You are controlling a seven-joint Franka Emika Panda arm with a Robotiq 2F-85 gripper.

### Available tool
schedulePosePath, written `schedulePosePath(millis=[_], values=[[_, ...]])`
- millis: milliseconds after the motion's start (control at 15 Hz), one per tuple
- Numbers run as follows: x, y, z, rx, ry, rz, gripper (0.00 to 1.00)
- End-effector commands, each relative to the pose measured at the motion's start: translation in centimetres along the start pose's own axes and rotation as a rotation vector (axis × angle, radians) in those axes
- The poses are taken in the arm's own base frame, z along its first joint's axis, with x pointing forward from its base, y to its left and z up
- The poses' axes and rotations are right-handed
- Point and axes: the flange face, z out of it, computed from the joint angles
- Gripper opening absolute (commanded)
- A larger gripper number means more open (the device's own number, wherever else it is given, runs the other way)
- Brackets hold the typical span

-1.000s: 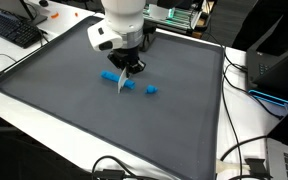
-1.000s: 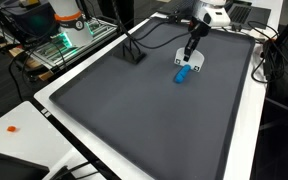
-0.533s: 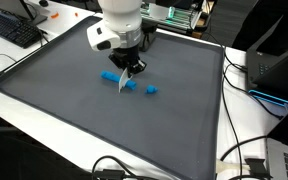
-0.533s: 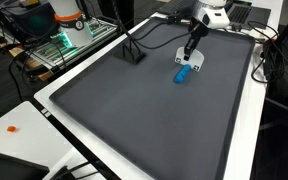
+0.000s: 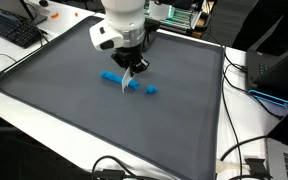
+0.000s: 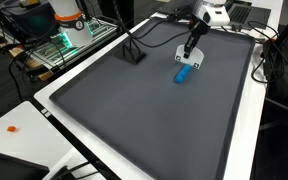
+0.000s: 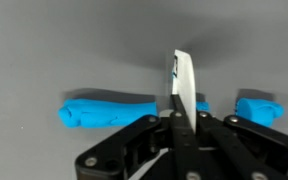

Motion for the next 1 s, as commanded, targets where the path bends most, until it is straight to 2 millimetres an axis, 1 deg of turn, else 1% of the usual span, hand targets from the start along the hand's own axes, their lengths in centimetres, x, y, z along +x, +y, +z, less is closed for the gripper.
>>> schedulePosePath(millis=[0, 400, 600, 933], values=[[-0.5, 0.4, -1.4, 0.000, -0.003, -0.007, 0.01], [-0.3, 1.6, -3.7, -0.007, 0.034, 0.007, 0.01], [-0.2, 2.7, -3.9, -0.027, 0.043, 0.019, 0.01], [0.1, 4.1, -3.3, -0.048, 0.050, 0.013, 0.01]])
